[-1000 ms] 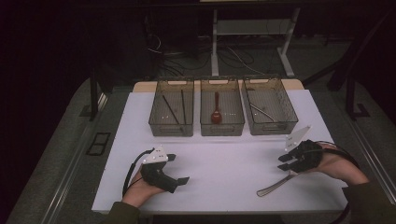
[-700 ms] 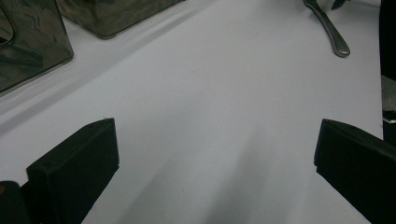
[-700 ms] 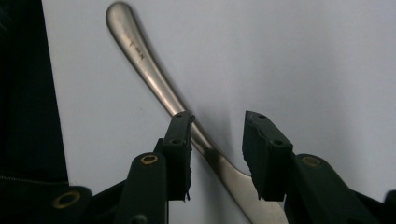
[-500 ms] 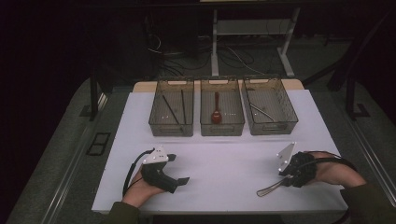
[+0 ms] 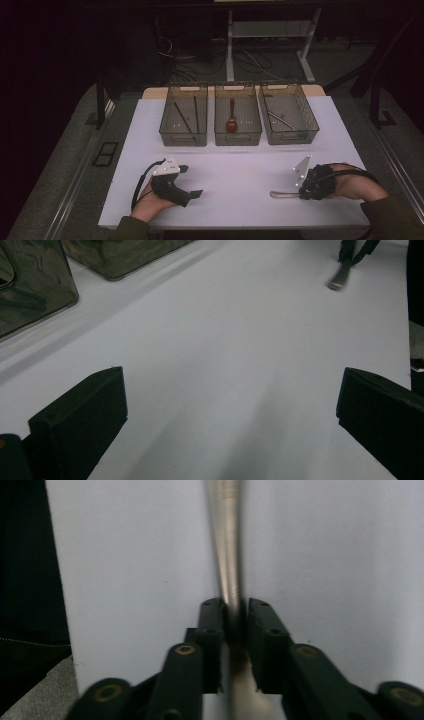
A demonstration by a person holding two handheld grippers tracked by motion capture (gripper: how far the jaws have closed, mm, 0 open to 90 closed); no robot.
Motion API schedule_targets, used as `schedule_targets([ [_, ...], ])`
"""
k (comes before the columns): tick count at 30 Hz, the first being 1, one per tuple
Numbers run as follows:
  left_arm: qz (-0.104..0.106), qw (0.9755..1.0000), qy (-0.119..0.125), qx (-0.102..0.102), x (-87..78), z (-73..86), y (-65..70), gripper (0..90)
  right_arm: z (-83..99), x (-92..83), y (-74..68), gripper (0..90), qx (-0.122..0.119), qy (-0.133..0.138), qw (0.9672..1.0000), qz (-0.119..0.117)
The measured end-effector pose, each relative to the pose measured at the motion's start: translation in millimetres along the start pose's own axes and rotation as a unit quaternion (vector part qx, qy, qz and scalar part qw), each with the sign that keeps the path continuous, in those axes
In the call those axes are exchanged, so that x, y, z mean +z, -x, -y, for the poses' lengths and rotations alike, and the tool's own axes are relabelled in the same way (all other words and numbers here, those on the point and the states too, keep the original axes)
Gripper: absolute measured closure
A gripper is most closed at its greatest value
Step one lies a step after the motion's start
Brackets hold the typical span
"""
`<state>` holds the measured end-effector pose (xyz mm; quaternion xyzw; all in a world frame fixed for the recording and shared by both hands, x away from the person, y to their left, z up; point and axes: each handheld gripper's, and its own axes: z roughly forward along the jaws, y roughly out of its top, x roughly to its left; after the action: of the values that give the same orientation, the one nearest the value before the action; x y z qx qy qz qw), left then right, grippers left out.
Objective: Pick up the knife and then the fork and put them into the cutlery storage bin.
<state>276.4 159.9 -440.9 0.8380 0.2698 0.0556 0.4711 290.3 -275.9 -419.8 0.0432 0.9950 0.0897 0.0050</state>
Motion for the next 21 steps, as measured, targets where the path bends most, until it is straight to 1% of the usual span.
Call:
schedule_targets([
  [1,0.0,1.0,0.0,0.001,0.0,0.0,0.1,0.0,-0.2,0.0,1.8,78.3,0.008,-0.002,1.0,-0.003],
  [2,0.0,1.0,0.0,0.001,0.0,-0.1,0.1,0.0,-0.2,0.4,2.6,78.4,0.003,-0.001,1.0,-0.003],
  [4,0.0,1.0,0.0,0.001,0.2,-0.1,0.2,0.0,-0.5,0.1,2.3,78.5,0.016,-0.002,0.9999,-0.006],
  [5,0.0,1.0,-0.001,0.0,0.2,-0.2,0.1,0.0,0.1,0.3,3.4,78.6,0.019,0.002,0.9998,-0.01],
  [6,0.0,1.0,0.0,0.0,0.3,-0.2,0.2,0.0,1.7,0.1,4.7,78.7,0.03,0.007,0.9995,-0.012],
  [8,0.001,1.0,0.0,0.0,0.2,-0.2,0.0,0.0,6.0,-0.2,6.0,78.7,0.046,0.026,0.9985,-0.014],
  [10,0.0,1.0,0.0,0.0,0.5,-0.3,0.0,0.0,10.4,-0.3,8.2,78.7,0.071,0.054,0.9959,-0.01],
  [12,0.0,1.0,-0.001,-0.001,0.9,-0.4,0.2,0.0,13.2,0.2,12.5,78.8,0.084,0.066,0.9943,0.001],
  [14,0.0,1.0,-0.001,-0.001,1.0,-0.5,0.3,0.0,14.3,-0.9,16.2,78.8,0.1,0.079,0.9917,0.018],
  [16,0.0,1.0,-0.001,-0.001,0.8,-0.4,0.0,0.0,15.7,-4.1,20.8,78.7,0.118,0.093,0.988,0.036],
  [17,0.0,1.0,-0.001,-0.001,0.6,-0.4,-0.2,0.0,16.5,-6.6,22.6,78.7,0.132,0.101,0.9852,0.044],
  [18,0.001,1.0,-0.001,0.0,0.3,-0.5,-0.3,0.0,17.8,-9.1,25.0,78.7,0.145,0.113,0.9815,0.054],
  [19,0.0,1.0,-0.001,0.0,0.2,-0.5,-0.3,0.0,19.0,-12.0,26.9,78.7,0.167,0.124,0.9764,0.059],
  [21,0.001,1.0,-0.001,0.0,0.1,-0.4,-0.3,0.0,22.3,-19.0,31.2,78.7,0.19,0.141,0.9685,0.078],
])
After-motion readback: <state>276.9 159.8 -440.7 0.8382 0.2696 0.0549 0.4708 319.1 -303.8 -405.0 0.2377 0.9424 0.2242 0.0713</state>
